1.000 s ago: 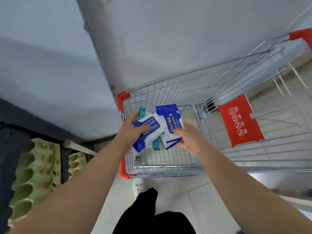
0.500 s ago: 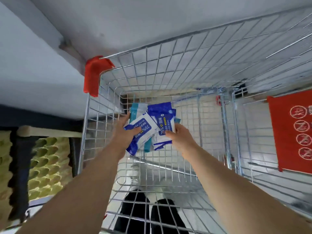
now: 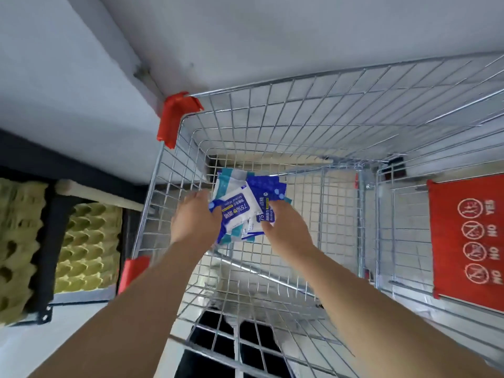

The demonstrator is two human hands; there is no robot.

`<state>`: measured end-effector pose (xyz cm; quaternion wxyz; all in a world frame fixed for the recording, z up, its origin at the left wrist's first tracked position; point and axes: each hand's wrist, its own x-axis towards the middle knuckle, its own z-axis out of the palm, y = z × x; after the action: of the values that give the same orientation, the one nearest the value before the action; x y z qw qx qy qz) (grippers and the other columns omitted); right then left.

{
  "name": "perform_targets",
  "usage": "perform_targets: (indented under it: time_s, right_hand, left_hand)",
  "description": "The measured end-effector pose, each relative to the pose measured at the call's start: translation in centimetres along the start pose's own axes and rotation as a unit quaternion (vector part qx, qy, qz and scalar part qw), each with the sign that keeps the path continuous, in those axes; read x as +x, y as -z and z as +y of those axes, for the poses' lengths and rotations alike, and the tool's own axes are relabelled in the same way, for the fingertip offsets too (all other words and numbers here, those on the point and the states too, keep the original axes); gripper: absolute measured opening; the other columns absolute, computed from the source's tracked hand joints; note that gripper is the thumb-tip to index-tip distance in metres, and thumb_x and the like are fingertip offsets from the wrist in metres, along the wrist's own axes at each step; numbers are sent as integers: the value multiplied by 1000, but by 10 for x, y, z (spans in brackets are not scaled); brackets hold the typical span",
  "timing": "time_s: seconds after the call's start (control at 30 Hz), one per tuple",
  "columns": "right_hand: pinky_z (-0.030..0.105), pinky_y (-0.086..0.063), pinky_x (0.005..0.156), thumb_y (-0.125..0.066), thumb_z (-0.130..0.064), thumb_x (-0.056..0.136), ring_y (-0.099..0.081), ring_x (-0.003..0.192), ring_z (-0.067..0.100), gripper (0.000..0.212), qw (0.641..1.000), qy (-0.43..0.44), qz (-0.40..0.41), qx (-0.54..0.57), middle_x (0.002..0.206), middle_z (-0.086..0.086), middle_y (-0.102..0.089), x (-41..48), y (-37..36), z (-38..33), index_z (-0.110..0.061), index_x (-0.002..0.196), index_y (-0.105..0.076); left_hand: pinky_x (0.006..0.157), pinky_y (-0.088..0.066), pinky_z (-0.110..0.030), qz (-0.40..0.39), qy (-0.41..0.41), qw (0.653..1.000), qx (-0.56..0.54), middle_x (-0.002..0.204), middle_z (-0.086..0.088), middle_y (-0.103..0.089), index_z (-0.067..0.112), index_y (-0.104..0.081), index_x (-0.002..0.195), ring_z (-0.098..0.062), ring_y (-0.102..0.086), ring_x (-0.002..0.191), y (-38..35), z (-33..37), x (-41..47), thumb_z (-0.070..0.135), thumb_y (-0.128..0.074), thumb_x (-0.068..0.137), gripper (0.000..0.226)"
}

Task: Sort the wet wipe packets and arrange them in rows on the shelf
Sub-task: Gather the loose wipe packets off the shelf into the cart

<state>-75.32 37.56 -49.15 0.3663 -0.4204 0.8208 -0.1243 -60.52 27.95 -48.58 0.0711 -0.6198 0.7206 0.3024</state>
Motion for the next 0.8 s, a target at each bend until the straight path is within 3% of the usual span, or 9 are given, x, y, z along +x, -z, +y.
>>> perform_targets:
  time_s: [0.1,0.27,0.43,0.53,0.8]
  right_hand:
    - [28,-38,88,-51,-23,95,-52,113,19,31,995,85,12,-50,121,1,-57,-34,45,-45,-13,125,-54]
    - [28,-41,86,-51,-22,94,-55,106,19,27,970,210,66,-100,115,0,-63,-97,113,-138,-13,117,-60]
    - [37,-46,92,-58,-23,88,-58,106,25,28,916,354,134,-131,112,4,-65,-165,157,-240,-10,112,-63]
    - [34,-48,89,-63,-19,85,-61,101,26,26,878,432,164,-128,107,6,-67,-204,165,-302,-6,108,-66]
    - [35,-42,98,-62,-19,89,-58,111,26,30,780,588,177,-120,114,8,-66,-306,132,-457,-5,116,-64]
  left_hand:
    - [76,-54,-38,28,-46,998,44,101,-1,-64,22,-58,110,-21,-61,87,53,17,-37,29,-47,91,23]
    - [83,-47,-38,138,-102,984,57,111,-4,-64,20,-61,118,-28,-57,101,161,29,-124,29,-49,93,29]
    - [86,-50,-42,269,-106,956,43,111,-4,-68,18,-65,119,-32,-61,100,260,8,-208,30,-58,88,34]
    - [89,-47,-38,329,-88,939,52,116,0,-67,20,-63,122,-29,-60,105,310,-17,-250,35,-55,90,36]
    - [85,-46,-36,475,-33,879,24,111,5,-68,23,-66,118,-24,-60,100,421,-125,-344,39,-56,91,33]
